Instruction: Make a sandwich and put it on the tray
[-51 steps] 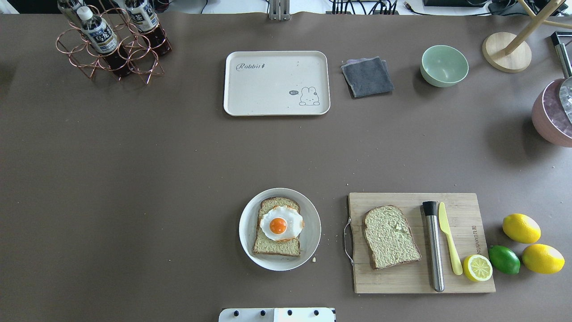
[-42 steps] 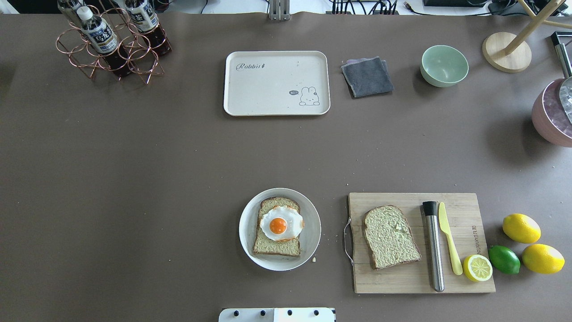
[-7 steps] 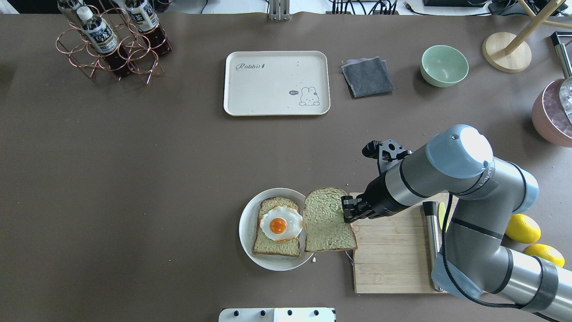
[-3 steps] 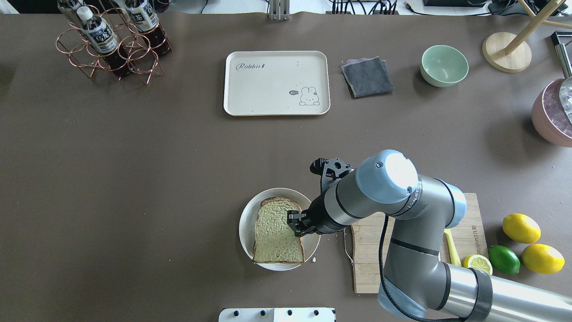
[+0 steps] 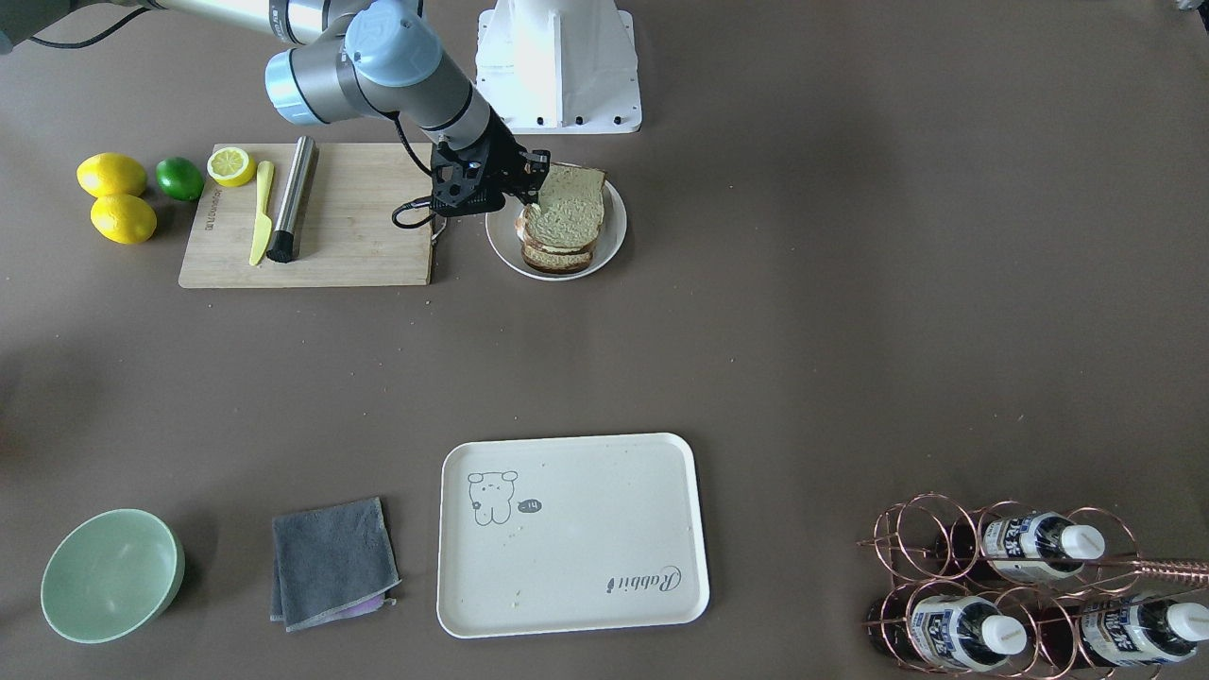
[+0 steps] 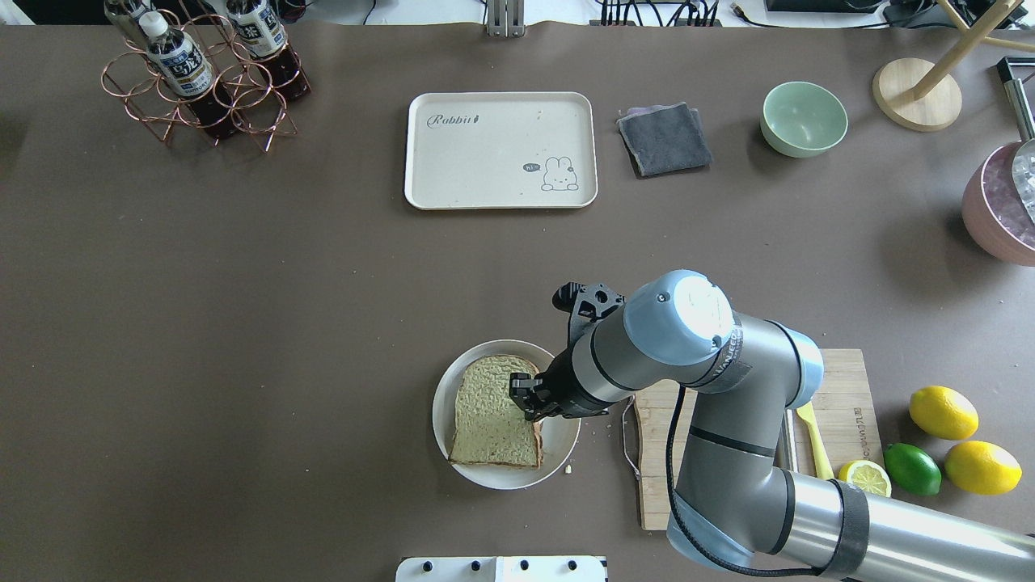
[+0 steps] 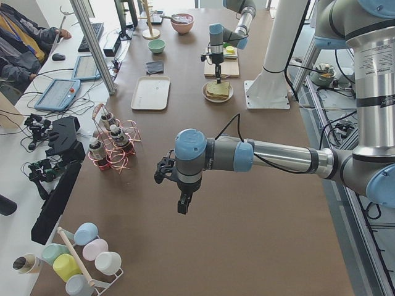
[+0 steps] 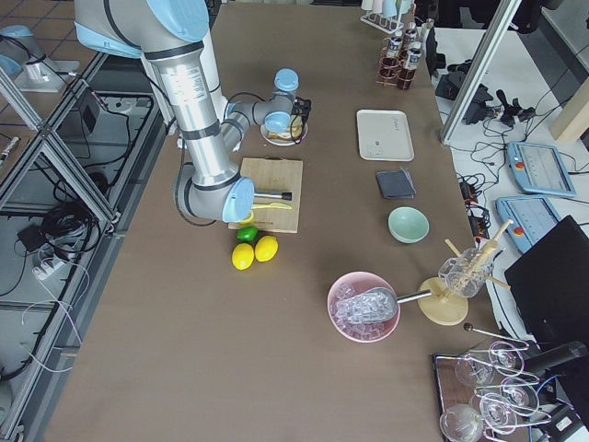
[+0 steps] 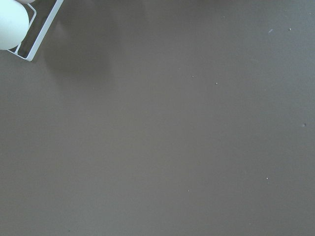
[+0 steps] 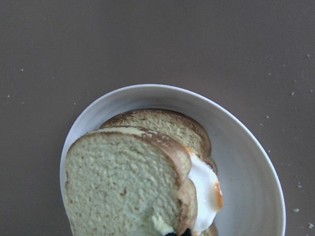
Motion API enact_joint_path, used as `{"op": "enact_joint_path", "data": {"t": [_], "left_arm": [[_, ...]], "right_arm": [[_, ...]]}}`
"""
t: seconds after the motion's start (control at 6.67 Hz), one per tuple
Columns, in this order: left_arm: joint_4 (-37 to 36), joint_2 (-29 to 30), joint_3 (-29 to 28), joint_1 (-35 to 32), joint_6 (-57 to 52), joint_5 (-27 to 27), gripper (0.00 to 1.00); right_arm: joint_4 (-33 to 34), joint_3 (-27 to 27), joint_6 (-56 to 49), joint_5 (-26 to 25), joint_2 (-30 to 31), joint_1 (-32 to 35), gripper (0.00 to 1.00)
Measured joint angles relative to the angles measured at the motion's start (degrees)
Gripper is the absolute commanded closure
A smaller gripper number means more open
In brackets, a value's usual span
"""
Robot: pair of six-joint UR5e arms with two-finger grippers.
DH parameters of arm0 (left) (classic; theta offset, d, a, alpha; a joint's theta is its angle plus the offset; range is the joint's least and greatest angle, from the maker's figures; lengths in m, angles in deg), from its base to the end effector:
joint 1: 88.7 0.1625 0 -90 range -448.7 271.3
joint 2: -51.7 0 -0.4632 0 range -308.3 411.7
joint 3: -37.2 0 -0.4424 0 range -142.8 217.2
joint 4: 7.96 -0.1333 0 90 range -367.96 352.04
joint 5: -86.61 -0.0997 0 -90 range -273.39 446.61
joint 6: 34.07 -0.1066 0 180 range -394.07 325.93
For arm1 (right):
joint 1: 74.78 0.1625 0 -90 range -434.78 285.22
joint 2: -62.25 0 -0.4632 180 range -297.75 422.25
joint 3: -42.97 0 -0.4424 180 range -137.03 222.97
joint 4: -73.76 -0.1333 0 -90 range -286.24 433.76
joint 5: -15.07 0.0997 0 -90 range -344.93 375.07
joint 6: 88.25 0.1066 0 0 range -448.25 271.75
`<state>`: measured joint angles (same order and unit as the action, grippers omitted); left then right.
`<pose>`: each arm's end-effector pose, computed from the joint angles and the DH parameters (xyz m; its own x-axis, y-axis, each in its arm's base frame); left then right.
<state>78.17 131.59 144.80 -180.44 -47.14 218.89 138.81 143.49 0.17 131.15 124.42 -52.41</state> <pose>-0.0756 -0.4597 0.6333 0.7285 0.2451 -0.6397 -0.1380 0.9672 0.2133 -0.6084 -0.3439 0.2516 0.4148 0.1439 0.8985 0.0328 0.9844 -0.1728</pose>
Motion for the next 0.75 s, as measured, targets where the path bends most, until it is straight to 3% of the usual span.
{"op": "enact_joint_path", "data": {"t": [0.15, 0.3, 0.45, 0.75], "left_arm": [[0.0, 0.0, 0.0, 0.0, 0.1, 0.0, 0.03], [0.0, 0.1, 0.0, 0.1, 0.1, 0.0, 0.03], [-0.1, 0.1, 0.0, 0.1, 0.2, 0.0, 0.03], [1.4, 0.0, 0.0, 2.2, 6.7, 1.9, 0.03]], "right_arm": [[0.0, 0.0, 0.1, 0.0, 0.1, 0.0, 0.49], [0.0, -0.1, 0.1, 0.0, 0.1, -0.1, 0.46], [-0.1, -0.1, 0.0, 0.0, 0.1, -0.2, 0.01], [-0.1, 0.4, 0.1, 0.0, 0.1, -0.1, 0.00]]}}
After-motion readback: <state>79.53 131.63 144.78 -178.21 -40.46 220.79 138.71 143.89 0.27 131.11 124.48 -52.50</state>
